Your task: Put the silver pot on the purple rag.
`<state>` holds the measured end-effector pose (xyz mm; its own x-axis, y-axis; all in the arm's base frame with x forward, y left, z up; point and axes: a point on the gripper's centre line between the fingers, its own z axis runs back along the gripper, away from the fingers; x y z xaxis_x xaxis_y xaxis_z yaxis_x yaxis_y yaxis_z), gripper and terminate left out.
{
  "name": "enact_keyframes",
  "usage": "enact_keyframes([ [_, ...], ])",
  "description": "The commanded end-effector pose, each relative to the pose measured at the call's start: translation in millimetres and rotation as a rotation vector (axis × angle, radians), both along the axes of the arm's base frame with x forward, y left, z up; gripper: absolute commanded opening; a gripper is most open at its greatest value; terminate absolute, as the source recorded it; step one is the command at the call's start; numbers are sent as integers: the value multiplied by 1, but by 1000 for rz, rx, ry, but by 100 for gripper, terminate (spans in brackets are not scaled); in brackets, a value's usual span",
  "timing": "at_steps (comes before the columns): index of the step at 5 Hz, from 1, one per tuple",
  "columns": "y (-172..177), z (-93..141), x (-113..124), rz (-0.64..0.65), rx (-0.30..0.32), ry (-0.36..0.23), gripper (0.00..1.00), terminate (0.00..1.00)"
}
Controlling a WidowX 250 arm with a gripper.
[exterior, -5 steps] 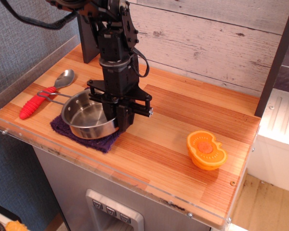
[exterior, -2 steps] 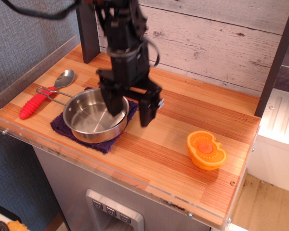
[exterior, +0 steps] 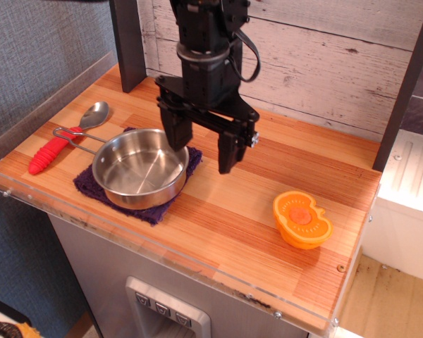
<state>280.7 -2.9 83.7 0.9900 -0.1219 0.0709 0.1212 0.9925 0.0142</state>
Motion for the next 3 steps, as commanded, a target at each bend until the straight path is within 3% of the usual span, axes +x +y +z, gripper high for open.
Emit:
enact_keyframes([
  [1, 4, 18, 2, 49, -10, -57, 100, 0],
  [2, 4, 18, 2, 49, -10, -57, 100, 0],
  [3, 4, 18, 2, 49, -10, -57, 100, 100],
])
